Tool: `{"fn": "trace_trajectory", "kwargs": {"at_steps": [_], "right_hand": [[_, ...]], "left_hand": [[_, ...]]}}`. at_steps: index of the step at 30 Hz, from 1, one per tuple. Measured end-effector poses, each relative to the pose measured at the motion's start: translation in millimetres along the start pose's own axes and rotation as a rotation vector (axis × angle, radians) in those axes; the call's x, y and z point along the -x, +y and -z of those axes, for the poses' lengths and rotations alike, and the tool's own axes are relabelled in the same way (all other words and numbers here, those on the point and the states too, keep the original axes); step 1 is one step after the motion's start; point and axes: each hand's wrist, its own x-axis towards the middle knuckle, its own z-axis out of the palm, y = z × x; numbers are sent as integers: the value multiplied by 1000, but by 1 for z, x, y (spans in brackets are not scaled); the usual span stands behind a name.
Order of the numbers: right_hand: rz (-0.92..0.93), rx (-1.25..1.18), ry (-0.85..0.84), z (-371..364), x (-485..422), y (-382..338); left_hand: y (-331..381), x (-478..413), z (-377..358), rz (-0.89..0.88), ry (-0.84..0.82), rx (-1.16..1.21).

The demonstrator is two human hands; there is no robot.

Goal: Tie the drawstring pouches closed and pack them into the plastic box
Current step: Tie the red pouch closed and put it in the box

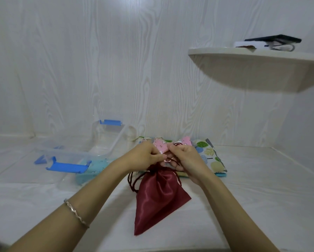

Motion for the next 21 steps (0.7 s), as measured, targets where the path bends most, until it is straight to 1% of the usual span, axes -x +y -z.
{"fn": "trace_trajectory", "kwargs": {"at_steps": [3, 5, 7, 9, 10, 11, 13, 15, 17, 19, 21], "right_hand": [[-52, 57, -71, 6, 2, -1], [-7, 139, -81, 8, 5, 0], [118, 296, -14, 5, 5, 6], [290, 481, 11, 1, 3, 14], [355, 550, 19, 0, 2, 16], [372, 561, 23, 1, 1, 19], [293, 451, -23, 3, 1, 19], [173, 288, -139, 4, 4, 17], [99, 164, -241, 6, 5, 18], [72, 121, -310, 8, 4, 21], [39, 125, -332, 10, 1, 25]], "left_hand": [[2, 1, -1, 14, 141, -67], [2, 0, -3, 25, 207, -159], [1, -1, -4, 7, 167, -234], [0, 0, -6, -20, 92, -288], [-1, 0, -7, -33, 76, -324], [-2, 1, -8, -42, 75, -362], [-3, 4, -9, -59, 94, -398], [-4, 6, -11, -74, 113, -393], [-6, 5, -13, -79, 135, -363], [-7, 3, -16, -67, 172, -334], [-9, 2, -19, -56, 190, -324]]}}
